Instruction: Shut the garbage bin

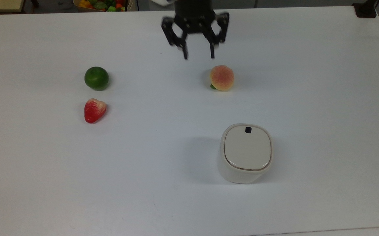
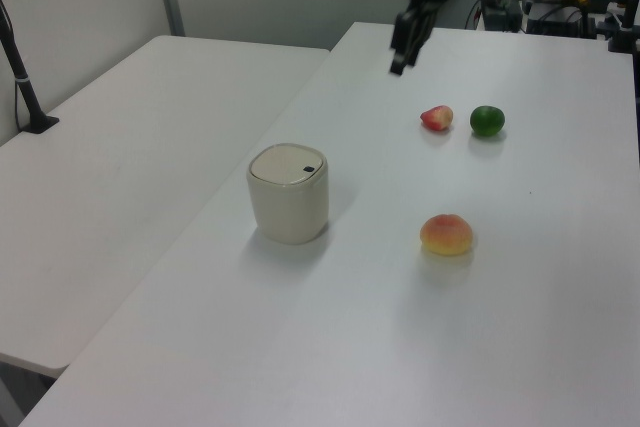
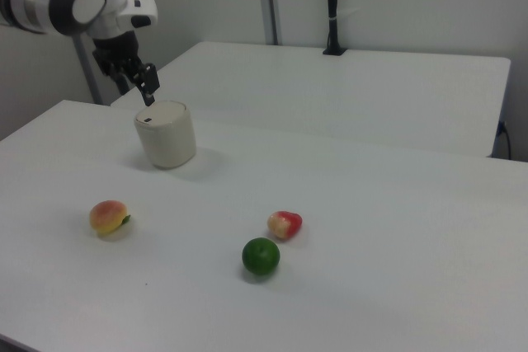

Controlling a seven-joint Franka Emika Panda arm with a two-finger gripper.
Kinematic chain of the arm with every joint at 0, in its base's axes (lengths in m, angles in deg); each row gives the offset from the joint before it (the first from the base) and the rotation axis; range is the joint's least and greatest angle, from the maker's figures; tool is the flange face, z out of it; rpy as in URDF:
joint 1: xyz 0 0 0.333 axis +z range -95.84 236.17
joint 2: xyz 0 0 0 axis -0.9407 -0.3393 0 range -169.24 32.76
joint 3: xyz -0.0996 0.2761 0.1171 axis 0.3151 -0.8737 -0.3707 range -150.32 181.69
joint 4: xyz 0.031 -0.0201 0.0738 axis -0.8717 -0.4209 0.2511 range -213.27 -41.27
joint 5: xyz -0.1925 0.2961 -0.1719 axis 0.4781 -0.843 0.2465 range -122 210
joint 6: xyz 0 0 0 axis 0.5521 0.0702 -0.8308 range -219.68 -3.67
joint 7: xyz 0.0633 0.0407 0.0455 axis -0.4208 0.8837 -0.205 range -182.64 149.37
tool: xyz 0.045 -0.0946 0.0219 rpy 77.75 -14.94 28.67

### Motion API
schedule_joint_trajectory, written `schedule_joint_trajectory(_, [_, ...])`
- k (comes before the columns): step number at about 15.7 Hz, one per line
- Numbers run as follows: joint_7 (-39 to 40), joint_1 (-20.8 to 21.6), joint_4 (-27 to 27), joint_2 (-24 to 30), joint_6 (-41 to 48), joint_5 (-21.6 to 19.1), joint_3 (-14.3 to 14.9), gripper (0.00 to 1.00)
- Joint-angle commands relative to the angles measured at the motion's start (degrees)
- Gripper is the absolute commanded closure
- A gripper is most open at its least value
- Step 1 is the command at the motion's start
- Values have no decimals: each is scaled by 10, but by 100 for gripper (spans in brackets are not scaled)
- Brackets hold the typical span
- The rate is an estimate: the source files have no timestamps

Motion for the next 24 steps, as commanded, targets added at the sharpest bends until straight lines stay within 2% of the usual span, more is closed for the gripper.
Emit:
schedule_joint_trajectory(1, [-4,-42,-16,58,92,3,-7,0])
schedule_joint_trajectory(4, [-4,-83,-14,90,166,-2,-23,0])
schedule_joint_trajectory(6, [-1,-125,-14,108,206,-2,-52,0])
schedule_joint_trajectory(7, [-4,-143,-14,110,219,0,-68,0])
schedule_joint_trajectory(9, [-4,-159,-17,119,220,4,-76,0])
schedule_joint_trajectory(12, [4,-158,-19,115,212,11,-76,0])
schedule_joint_trajectory(15, [38,-138,-25,112,186,30,-66,0])
schedule_joint_trajectory(19, [71,-101,-26,94,117,37,-28,0])
schedule_joint_trajectory(24, [82,-100,-32,94,112,42,-25,0])
